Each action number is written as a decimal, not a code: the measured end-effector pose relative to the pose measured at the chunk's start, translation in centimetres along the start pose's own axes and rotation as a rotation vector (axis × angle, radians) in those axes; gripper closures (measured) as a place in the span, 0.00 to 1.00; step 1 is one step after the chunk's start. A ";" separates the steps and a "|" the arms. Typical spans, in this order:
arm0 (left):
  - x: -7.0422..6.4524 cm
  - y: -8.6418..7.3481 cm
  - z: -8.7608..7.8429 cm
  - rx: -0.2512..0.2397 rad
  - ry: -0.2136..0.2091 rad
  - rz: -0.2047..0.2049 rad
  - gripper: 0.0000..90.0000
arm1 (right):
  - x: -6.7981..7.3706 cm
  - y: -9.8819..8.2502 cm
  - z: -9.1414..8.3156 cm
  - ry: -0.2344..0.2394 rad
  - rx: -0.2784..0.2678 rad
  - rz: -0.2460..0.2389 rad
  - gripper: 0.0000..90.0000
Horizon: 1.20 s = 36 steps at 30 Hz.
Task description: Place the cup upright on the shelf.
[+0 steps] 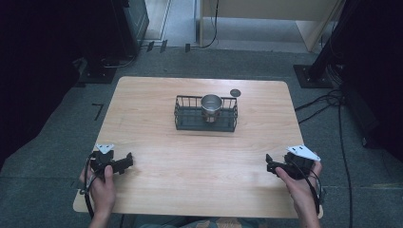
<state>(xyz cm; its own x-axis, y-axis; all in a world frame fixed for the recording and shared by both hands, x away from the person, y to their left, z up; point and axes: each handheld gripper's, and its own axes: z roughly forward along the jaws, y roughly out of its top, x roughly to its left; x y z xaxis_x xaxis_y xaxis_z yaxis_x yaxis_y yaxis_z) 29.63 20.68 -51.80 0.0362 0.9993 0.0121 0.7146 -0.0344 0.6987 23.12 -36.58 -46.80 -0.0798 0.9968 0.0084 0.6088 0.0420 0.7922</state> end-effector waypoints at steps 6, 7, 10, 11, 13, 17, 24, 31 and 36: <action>0.0 0.0 0.0 0.001 -0.001 0.000 0.05 | -1.6 -2.0 -0.4 -0.025 0.020 0.038 0.00; 0.0 0.0 0.0 0.001 -0.001 0.000 0.05 | -1.7 -2.2 -0.4 -0.027 0.023 0.044 0.00; 0.0 0.0 0.0 0.001 -0.001 0.000 0.05 | -2.3 -2.9 -0.5 -0.032 0.023 0.056 0.00; 0.0 0.0 0.0 0.001 -0.001 0.001 0.05 | -2.4 -3.1 -0.6 -0.034 0.024 0.058 0.00; 0.0 0.0 0.0 0.001 -0.001 0.000 0.05 | -2.6 -3.6 -0.6 -0.035 0.029 0.059 0.00; 0.0 0.0 0.0 0.001 -0.001 0.000 0.05 | -3.1 -4.6 -0.3 -0.041 0.046 0.063 0.00; 0.0 0.0 0.0 0.001 -0.001 0.000 0.05 | -3.4 -6.0 0.6 -0.024 0.072 0.090 0.00; 0.0 0.0 0.0 0.001 -0.001 0.000 0.05 | -3.1 -6.5 1.1 -0.028 0.084 0.092 0.00; 0.0 0.0 0.0 0.001 -0.001 0.000 0.05 | -2.6 -6.4 1.5 -0.052 0.122 0.070 0.00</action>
<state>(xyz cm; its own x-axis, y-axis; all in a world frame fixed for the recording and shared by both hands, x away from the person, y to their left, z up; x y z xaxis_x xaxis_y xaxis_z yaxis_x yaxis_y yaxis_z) 29.63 20.69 -51.80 0.0369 0.9992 0.0119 0.7150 -0.0347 0.6983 20.56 -39.31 -52.80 0.0057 0.9996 0.0269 0.7028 -0.0232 0.7110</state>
